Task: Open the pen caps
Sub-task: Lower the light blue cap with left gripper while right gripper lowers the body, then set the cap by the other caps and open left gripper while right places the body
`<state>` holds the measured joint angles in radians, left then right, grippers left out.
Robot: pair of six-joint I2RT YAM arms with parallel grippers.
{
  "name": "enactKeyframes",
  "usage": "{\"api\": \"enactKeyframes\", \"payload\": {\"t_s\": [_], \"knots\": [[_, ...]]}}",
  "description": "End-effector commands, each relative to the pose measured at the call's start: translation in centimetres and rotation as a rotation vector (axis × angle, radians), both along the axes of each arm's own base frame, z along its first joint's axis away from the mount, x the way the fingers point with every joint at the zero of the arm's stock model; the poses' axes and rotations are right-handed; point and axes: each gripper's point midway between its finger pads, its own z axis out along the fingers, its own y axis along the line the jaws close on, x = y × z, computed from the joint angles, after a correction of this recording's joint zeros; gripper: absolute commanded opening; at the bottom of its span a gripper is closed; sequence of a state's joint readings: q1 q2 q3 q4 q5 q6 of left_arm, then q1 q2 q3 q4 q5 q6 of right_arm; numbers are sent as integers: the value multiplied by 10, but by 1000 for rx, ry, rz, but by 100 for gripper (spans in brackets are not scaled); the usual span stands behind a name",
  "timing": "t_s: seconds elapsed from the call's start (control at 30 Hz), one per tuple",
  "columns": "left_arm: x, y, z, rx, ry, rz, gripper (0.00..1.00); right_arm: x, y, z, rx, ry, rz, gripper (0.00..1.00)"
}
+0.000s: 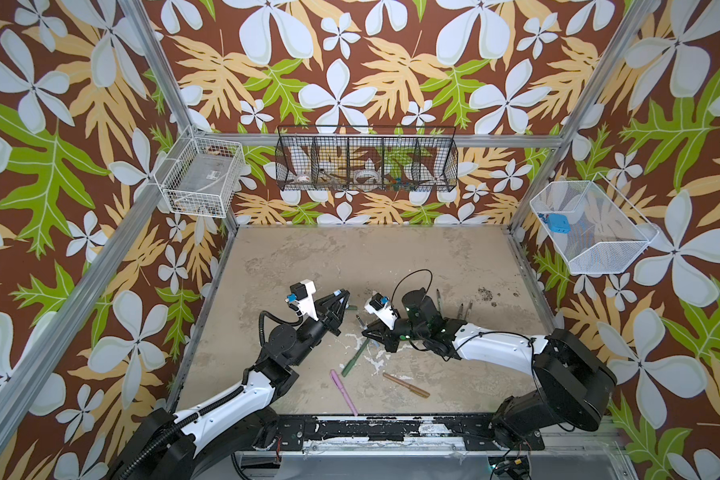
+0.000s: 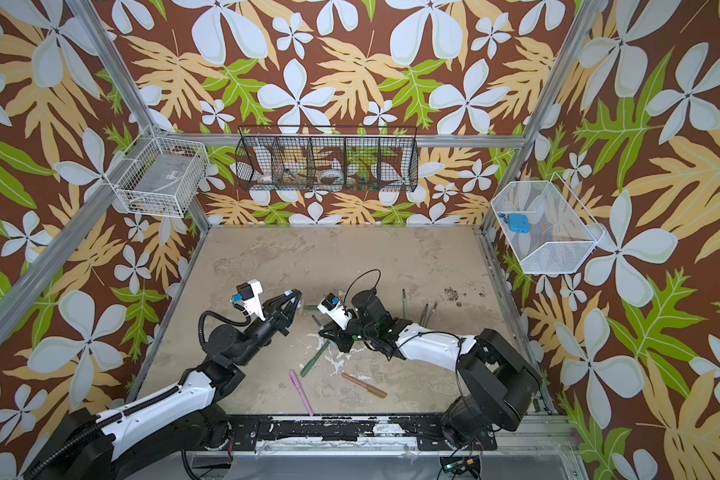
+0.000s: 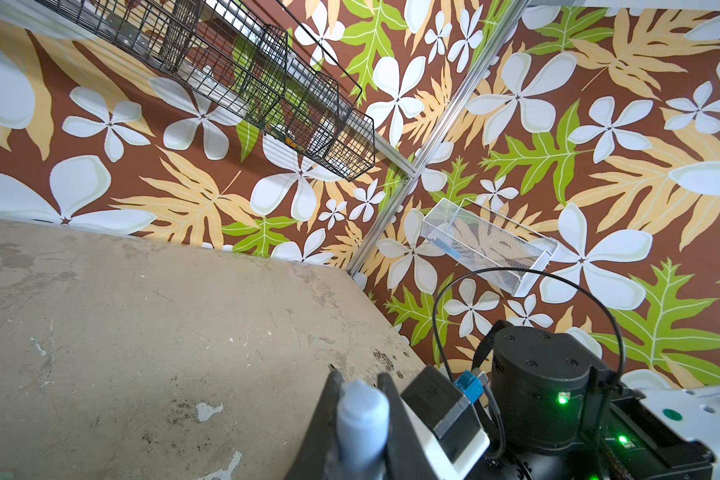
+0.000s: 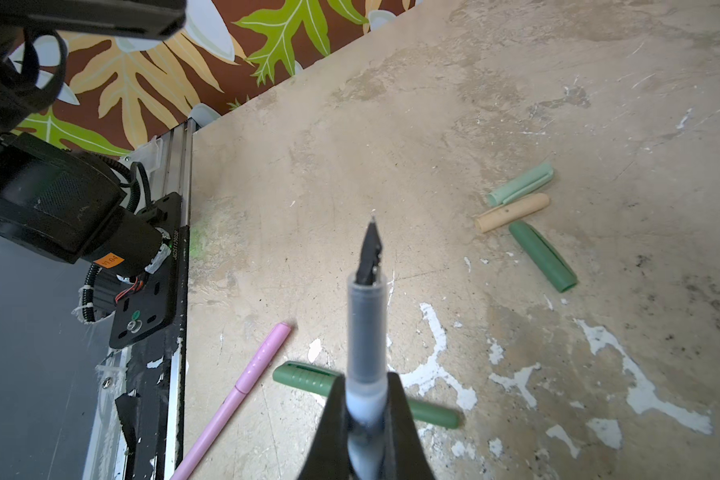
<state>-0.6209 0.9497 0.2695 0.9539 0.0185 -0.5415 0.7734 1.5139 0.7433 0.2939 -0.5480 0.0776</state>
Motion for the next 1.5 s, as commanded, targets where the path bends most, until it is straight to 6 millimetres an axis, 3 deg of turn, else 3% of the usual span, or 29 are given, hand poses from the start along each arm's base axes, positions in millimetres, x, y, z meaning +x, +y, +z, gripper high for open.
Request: {"api": "enactKeyframes", "payload": {"t_s": [0.0,0.27,0.7,0.93,1.23,1.47], "knots": [[8,7,3,-6,7,56,0,1,-1,4,3,-15,-12,0],[33,24,-27,68,151,220,0,21,-21,17,-23,-87,-174,0],[72,38,-83,238,401,391,0,69,-80,18,-174,-178,-570,0],[88,55,-118,290,512,434,0,95,-123,0,-230,-94,-747,0],[106,61,-156,462,622,479,0,120,-186,-32,-253,68,-964,0],[114,72,-183,525,712,504,2,124,-196,-53,-294,125,-997,0]]}}
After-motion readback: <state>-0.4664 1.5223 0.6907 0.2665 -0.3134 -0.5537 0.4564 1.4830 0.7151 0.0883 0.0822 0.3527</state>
